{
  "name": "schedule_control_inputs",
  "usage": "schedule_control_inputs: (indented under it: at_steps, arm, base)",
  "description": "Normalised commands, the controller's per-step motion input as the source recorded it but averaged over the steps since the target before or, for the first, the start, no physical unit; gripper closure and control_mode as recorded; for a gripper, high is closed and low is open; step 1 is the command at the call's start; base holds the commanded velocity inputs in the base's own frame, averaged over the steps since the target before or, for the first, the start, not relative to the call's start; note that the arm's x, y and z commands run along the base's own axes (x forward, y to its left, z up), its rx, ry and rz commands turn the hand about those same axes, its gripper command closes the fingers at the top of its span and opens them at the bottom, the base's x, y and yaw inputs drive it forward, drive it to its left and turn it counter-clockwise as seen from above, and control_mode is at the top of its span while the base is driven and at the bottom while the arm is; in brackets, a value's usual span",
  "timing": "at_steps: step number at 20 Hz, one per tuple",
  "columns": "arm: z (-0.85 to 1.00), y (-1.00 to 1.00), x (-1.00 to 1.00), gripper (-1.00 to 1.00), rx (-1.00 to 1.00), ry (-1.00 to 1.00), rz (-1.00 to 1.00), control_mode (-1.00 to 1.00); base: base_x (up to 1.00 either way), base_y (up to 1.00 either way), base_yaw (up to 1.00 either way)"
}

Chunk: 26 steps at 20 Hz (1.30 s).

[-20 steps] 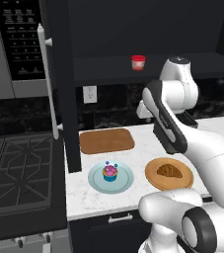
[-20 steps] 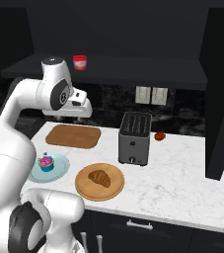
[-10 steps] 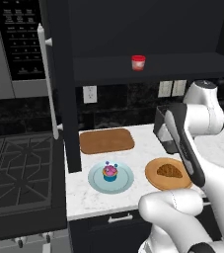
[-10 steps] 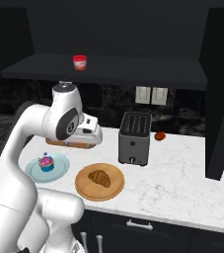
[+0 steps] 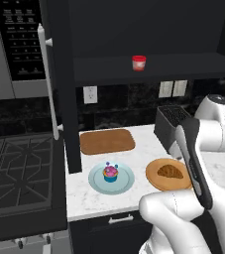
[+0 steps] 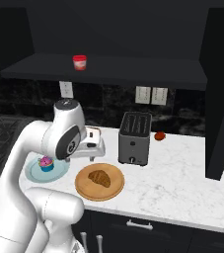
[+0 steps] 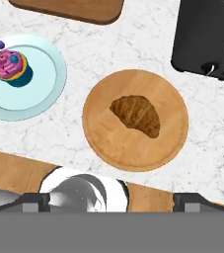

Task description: From the different types of pastries on the counter, select a croissant and place it on the cutting board. Then retrieve a jar of jam from the cabinet and place it alongside the croissant on the cutting board.

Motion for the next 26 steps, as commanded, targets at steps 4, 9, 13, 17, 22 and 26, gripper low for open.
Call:
schedule_control_inputs:
  at_steps: [4, 9, 13, 17, 22, 26]
  arm:
    - [-0.28, 0.0, 0.0, -1.0, -0.1, 0.09, 0.19, -1.0]
    - [-0.27, 0.0, 0.02, -1.0, -0.12, 0.12, 0.24, -1.0]
    - [-0.28, 0.0, 0.01, -1.0, -0.06, 0.17, 0.17, -1.0]
    - [-0.24, 0.0, 0.0, -1.0, 0.0, 0.16, 0.03, -1.0]
    - [-0.27, -0.15, 0.01, -1.0, 0.0, 0.11, 0.0, -1.0]
    - [-0.3, -0.28, 0.17, -1.0, 0.0, 0.06, 0.0, -1.0]
  base:
    - [0.0, 0.0, 0.0]
    - [0.0, 0.0, 0.0]
    - [0.0, 0.0, 0.0]
    - [0.0, 0.0, 0.0]
    - [0.0, 0.0, 0.0]
    - [0.0, 0.0, 0.0]
